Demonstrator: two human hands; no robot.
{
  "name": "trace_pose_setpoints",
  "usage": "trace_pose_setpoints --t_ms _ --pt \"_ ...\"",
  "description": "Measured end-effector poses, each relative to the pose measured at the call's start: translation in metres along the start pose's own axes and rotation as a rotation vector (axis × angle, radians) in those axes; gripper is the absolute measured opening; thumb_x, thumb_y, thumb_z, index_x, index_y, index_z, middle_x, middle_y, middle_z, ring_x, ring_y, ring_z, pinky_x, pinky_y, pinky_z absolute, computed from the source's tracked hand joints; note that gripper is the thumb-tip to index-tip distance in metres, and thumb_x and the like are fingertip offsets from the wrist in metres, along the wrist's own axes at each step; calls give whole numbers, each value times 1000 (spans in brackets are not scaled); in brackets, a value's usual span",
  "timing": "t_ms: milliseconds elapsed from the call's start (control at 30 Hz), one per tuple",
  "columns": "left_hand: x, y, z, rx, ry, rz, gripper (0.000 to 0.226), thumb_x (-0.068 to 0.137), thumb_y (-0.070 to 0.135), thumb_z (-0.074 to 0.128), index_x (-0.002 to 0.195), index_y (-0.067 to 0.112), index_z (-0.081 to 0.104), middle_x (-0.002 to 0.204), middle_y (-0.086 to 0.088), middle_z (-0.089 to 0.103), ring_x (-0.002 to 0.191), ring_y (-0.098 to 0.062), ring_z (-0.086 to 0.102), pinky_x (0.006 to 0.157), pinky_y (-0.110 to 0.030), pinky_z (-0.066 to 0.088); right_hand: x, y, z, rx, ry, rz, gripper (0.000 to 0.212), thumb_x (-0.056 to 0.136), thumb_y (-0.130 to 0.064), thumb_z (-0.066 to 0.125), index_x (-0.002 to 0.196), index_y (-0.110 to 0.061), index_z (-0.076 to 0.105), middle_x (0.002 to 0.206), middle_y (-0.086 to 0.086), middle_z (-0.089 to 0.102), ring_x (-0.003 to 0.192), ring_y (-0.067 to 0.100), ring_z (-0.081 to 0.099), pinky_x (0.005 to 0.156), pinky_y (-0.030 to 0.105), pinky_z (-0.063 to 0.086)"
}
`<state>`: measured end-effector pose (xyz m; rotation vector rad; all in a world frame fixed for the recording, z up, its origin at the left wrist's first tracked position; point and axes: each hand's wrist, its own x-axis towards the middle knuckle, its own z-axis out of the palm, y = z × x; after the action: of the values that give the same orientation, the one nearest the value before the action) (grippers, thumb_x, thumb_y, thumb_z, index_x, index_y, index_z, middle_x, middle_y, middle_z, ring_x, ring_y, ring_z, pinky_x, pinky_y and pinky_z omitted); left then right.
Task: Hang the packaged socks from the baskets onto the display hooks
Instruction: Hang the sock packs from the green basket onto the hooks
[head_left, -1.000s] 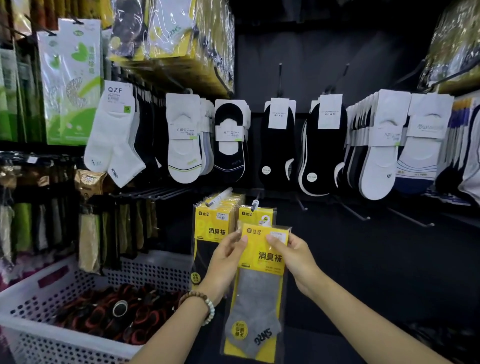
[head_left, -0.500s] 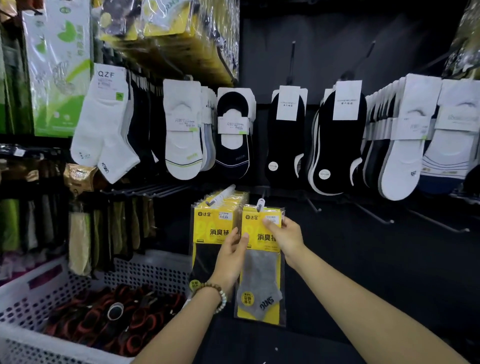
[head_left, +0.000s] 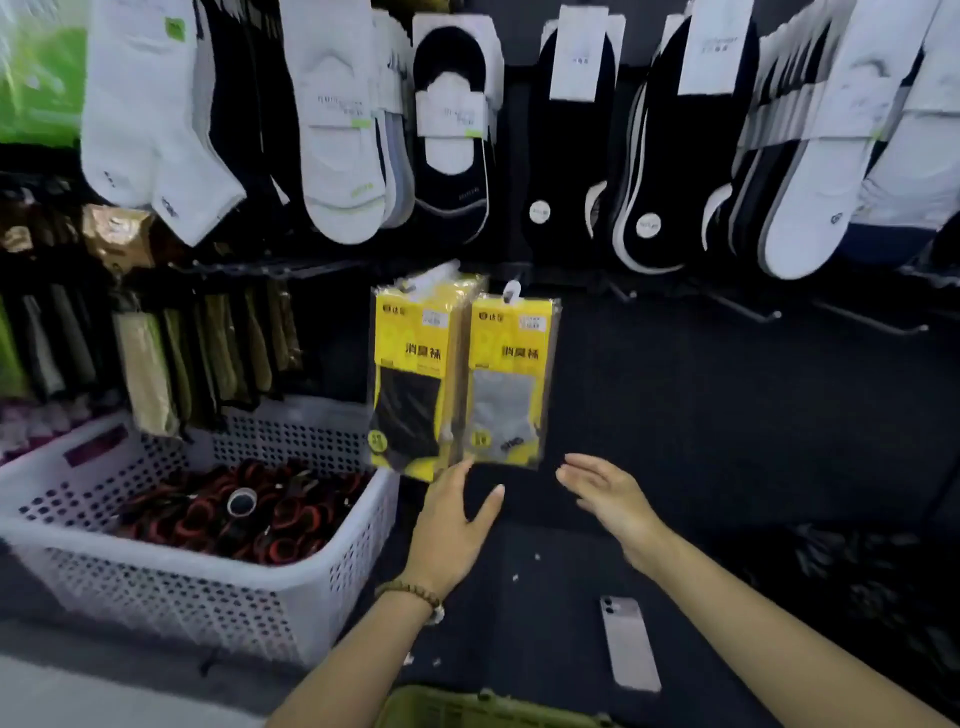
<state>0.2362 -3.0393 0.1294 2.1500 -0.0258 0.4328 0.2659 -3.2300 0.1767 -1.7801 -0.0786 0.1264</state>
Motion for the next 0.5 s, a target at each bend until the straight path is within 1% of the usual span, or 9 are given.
trace_pose_setpoints --t_ms 67,133,233,300,333,367,400,433,500 --pt "-40 -18 15 44 -35 -31 66 89 56 47 145 25 31 147 11 34 137 -8 29 105 -19 22 -25 38 -3 -49 -70 57 36 89 -21 65 123 -15 58 118 -1 61 111 11 57 98 25 43" --pt "-84 -38 35 46 -92 -106 65 90 54 48 145 23 32 148 8 35 136 -10 30 106 -19 21 -48 87 -4 -77 -127 155 26 89 -21 65 115 -17 62 113 -3 63 109 10 58 91 23 44" --pt "-152 -71 69 16 -220 -324 66 90 51 50 145 19 32 148 3 35 134 -12 34 109 -20 22 -87 178 -1 -133 -125 343 21 88 -18 66 108 -12 66 104 1 66 96 12 61 78 21 47" --pt "-191 -92 89 -3 -302 -478 68 90 52 50 145 17 31 149 -1 33 130 -16 41 113 -30 29 -116 240 0 -202 -97 465 27 86 -14 69 110 -2 66 93 3 66 83 11 60 68 15 44" --pt "-207 -101 97 2 -333 -545 68 90 52 50 145 16 32 150 -3 33 130 -18 43 111 -35 33 -130 267 -1 -224 -80 529 30 84 -13 71 110 2 66 92 5 66 82 13 60 66 14 44" --pt "-222 -110 103 5 -358 -599 68 90 51 51 145 17 32 150 -4 34 131 -19 42 111 -38 34 -142 291 -1 -246 -62 583 34 82 -14 73 111 3 65 97 8 67 87 18 62 70 18 46" --pt "-234 -118 107 -11 -379 -647 67 90 49 51 145 17 31 149 -3 35 131 -18 41 111 -38 34 -152 311 -2 -273 -53 623 39 81 -17 74 113 2 63 106 11 66 96 22 62 78 23 47" --pt "-246 -125 110 -47 -395 -693 65 91 46 52 145 19 29 145 -1 39 127 -16 44 107 -35 38 -160 326 -4 -315 -68 644 44 81 -23 75 116 -2 60 115 11 63 105 23 60 84 25 46" --pt "-262 -140 112 -139 -410 -797 57 92 35 54 142 17 34 127 0 53 106 -13 53 88 -28 49 -167 345 -7 -380 -108 650 50 81 -33 73 122 -10 56 122 6 58 113 20 57 86 21 43"
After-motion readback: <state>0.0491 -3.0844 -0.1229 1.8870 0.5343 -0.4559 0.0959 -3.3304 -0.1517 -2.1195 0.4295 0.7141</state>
